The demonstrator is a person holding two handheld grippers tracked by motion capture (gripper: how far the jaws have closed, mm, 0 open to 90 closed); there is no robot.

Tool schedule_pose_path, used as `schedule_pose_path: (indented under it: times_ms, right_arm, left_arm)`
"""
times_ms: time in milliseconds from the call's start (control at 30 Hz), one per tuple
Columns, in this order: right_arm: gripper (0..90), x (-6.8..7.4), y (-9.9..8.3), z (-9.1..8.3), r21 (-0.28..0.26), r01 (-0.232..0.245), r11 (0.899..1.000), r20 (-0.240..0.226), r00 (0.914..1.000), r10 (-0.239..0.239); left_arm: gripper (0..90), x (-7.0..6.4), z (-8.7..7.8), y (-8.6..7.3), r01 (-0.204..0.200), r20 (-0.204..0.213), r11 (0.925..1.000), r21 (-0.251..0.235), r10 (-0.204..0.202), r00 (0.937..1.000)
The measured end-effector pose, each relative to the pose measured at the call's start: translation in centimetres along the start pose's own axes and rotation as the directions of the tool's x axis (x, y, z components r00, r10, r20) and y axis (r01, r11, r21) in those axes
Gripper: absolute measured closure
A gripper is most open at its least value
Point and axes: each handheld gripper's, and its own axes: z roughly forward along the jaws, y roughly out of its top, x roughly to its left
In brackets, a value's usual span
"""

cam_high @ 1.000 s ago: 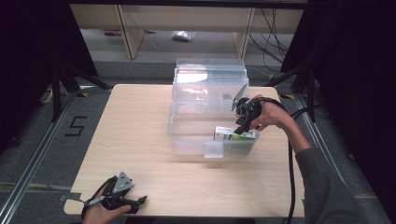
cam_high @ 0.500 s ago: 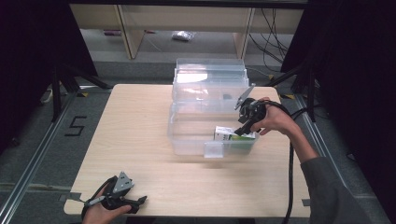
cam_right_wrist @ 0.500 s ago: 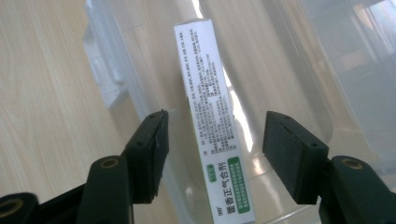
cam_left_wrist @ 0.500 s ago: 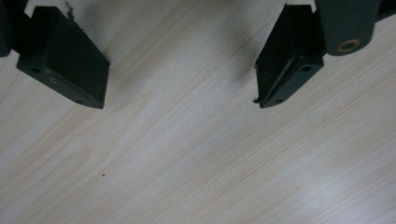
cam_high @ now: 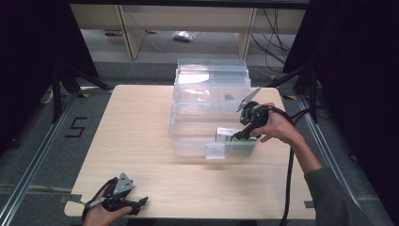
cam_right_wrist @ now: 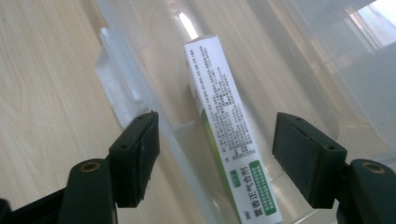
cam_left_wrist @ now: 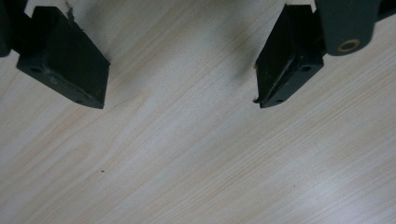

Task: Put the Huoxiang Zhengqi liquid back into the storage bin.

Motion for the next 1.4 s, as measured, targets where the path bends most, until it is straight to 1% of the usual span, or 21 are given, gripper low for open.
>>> schedule_pose_path:
  times_ms: [33,100,167,333,367,400,433,500,533,567,667,767,800,833,900,1033,1100,1133,1233,1333,1400]
  right_arm:
    - [31.4,0.2,-0.1,-0.1,0.001,-0.015,1.0,0.002,0.9999,0.015]
    - [31.2,0.4,-0.3,-0.1,-0.014,-0.006,1.0,0.003,1.0,0.006]
    - [30.4,1.0,-0.8,-0.4,-0.038,-0.02,0.999,0.014,0.9997,0.021]
    - [28.2,2.2,-1.6,-0.6,-0.082,-0.056,0.995,0.003,0.9984,0.056]
    - [28.2,2.2,-1.7,-0.5,-0.089,-0.047,0.995,0.007,0.9988,0.048]
    - [27.9,2.5,-1.8,-0.5,-0.089,-0.058,0.994,0.001,0.9983,0.059]
    - [27.4,2.6,-2.0,-0.6,-0.093,-0.061,0.994,0.014,0.9979,0.063]
    - [27.2,2.8,-2.1,-0.5,-0.1,-0.073,0.992,0.002,0.9973,0.073]
    - [26.6,3.0,-2.3,-0.5,-0.098,-0.074,0.992,-0.004,0.9973,0.074]
    - [26.2,3.2,-2.5,-0.5,-0.098,-0.09,0.991,-0.003,0.996,0.09]
    - [25.8,3.6,-2.7,-0.5,-0.108,-0.087,0.99,0.0,0.9961,0.088]
    - [25.7,3.7,-2.8,-0.6,-0.111,-0.094,0.989,-0.001,0.9955,0.095]
    - [25.7,3.8,-3.0,-0.6,-0.12,-0.079,0.99,0.002,0.9968,0.08]
    - [25.7,4.1,-3.0,-0.7,-0.111,-0.106,0.988,-0.005,0.9943,0.106]
    - [25.6,4.0,-3.1,-0.6,-0.124,-0.075,0.989,-0.004,0.9972,0.075]
    - [25.6,4.3,-3.1,-0.6,-0.122,-0.082,0.989,0.0,0.9966,0.083]
    - [25.2,4.7,-3.2,-0.6,-0.109,-0.104,0.988,-0.023,0.9945,0.102]
    - [24.8,4.9,-3.2,-0.6,-0.106,-0.112,0.988,-0.027,0.9936,0.109]
    - [23.3,5.0,-3.3,-0.5,-0.118,-0.104,0.988,-0.027,0.9945,0.102]
    - [22.7,5.0,-3.4,-0.4,-0.135,-0.081,0.988,-0.023,0.9966,0.079]
    - [21.0,5.2,-3.6,-0.5,-0.143,-0.094,0.985,-0.014,0.9955,0.093]
  left_arm:
    - [16.8,0.0,0.0,0.0,-0.003,0.0,1.0,0.002,0.003,1.0]
    - [16.8,0.0,0.0,0.0,-0.003,-0.001,1.0,0.002,0.003,1.0]
    - [16.8,0.0,0.0,0.0,-0.002,-0.001,1.0,-0.002,0.002,1.0]
    - [16.7,0.0,0.0,0.0,-0.007,0.001,1.0,0.002,0.007,1.0]
    - [16.8,0.0,0.0,0.0,-0.004,0.0,1.0,0.001,0.004,1.0]
    - [16.8,0.0,0.0,0.0,-0.004,0.0,1.0,0.002,0.004,1.0]
    - [16.7,0.0,-0.1,0.0,-0.002,0.0,1.0,0.003,0.002,1.0]
    - [16.8,0.0,0.0,0.0,0.001,-0.002,1.0,-0.004,-0.001,1.0]
    - [16.8,-0.2,0.1,0.0,0.021,-0.011,0.9996,-0.022,-0.021,0.9997]
    - [16.8,-0.2,0.1,0.0,0.022,-0.012,0.9995,-0.023,-0.022,0.9997]
    - [16.8,-0.2,0.1,0.0,0.021,-0.013,0.9995,-0.022,-0.021,0.9997]
    - [16.8,-0.1,0.0,0.0,0.0,-0.005,1.0,-0.004,0.0,1.0]
    - [16.8,-0.2,0.1,0.0,0.022,-0.014,0.9995,-0.022,-0.023,0.9997]
    - [16.7,-0.2,0.1,0.0,0.022,-0.014,0.9995,-0.022,-0.023,0.9997]
    - [16.8,-0.2,0.1,0.0,0.024,-0.012,0.9994,-0.025,-0.025,0.9996]
    - [16.7,-0.2,0.1,0.0,0.02,-0.013,0.9996,-0.022,-0.021,0.9997]
    - [16.7,-0.2,0.0,0.0,0.022,-0.011,0.9994,-0.025,-0.022,0.9997]
    - [16.8,0.0,-0.1,0.0,-0.003,-0.004,1.0,-0.005,0.003,1.0]
    - [16.8,-0.2,0.1,0.0,0.019,-0.012,0.9996,-0.019,-0.02,0.9997]
    - [16.8,-0.2,0.0,0.0,0.02,-0.009,0.9996,-0.022,-0.02,0.9998]
    - [16.7,-0.2,0.0,0.0,0.019,-0.008,0.9996,-0.02,-0.019,0.9998]
